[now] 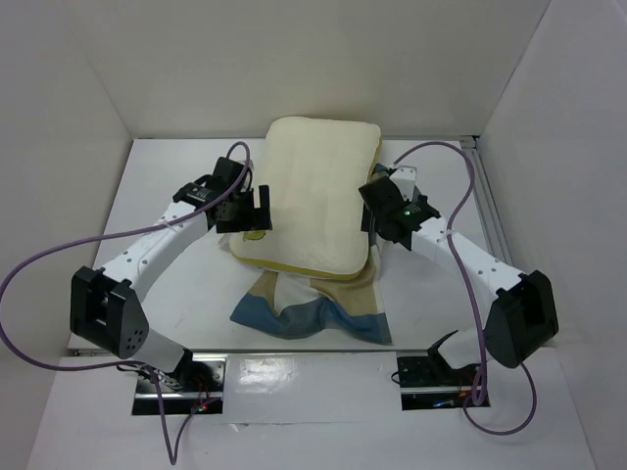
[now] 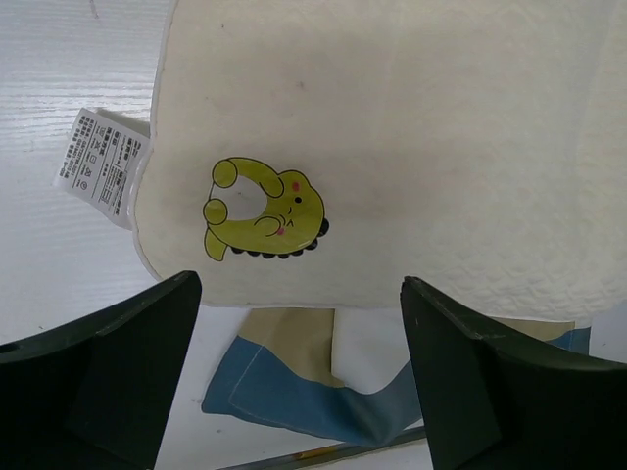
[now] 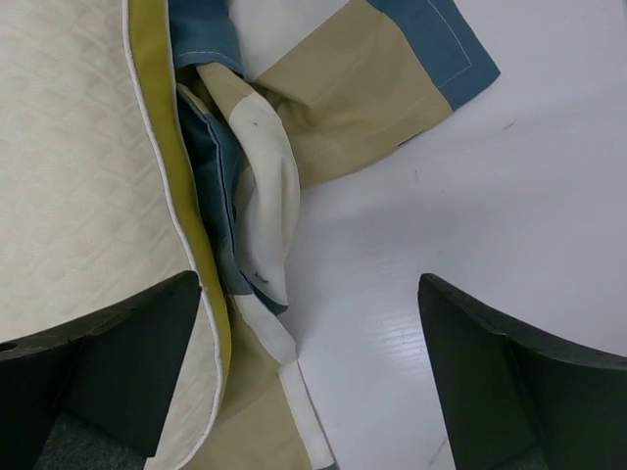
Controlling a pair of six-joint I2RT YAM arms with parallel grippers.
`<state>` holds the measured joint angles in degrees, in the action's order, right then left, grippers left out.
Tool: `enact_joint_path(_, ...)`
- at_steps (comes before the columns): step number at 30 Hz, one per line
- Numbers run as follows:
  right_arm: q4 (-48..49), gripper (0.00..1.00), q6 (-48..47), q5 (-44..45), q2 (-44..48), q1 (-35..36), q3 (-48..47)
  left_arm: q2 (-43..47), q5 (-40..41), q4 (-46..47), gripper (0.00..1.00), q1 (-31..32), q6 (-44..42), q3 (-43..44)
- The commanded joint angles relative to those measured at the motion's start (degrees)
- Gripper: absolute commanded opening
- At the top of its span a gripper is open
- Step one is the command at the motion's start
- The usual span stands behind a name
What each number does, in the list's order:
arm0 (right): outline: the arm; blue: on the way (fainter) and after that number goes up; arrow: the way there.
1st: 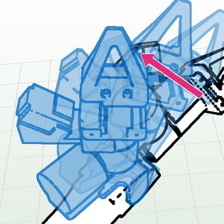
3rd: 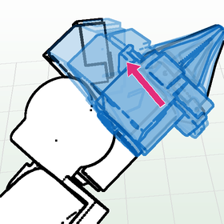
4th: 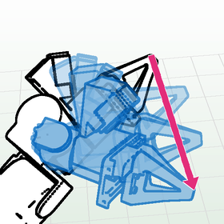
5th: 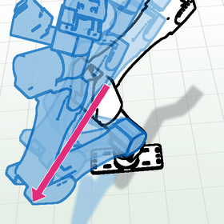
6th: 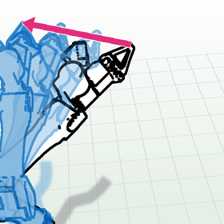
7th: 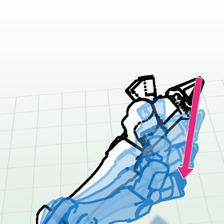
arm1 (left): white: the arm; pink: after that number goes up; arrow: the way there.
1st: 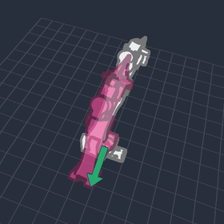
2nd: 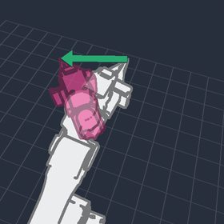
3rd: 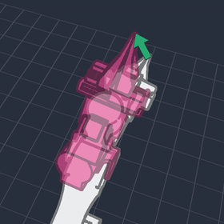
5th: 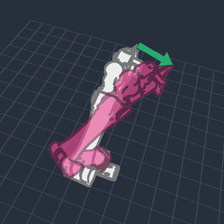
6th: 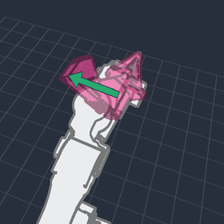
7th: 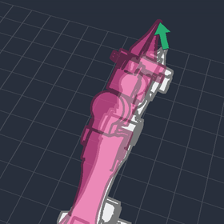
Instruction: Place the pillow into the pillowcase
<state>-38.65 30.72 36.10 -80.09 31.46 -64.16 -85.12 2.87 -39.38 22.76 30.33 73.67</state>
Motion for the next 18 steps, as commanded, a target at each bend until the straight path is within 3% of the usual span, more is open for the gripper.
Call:
enact_joint_path(1, -1.3, 0.99, 1.6, -0.5, 2.1, -0.2, -0.5, -0.7, -1.2, 0.9, 0.96, 0.2, 0.3, -0.8)
enact_joint_path(8, 1.0, 0.99, 0.5, -5.1, 6.0, -0.2, 2.2, -1.4, 0.5, 0.4, 0.97, 0.2, 0.8, -0.2)
enact_joint_path(12, 2.3, 0.99, -0.2, -7.7, 7.8, -0.2, 4.3, -4.9, 6.2, -1.0, 0.97, -0.4, 1.3, 0.3)
enact_joint_path(18, 4.1, 0.99, -1.9, -13.8, 7.8, -4.7, 7.5, -10.8, 0.6, -1.1, 0.99, -1.6, 1.8, 1.0)
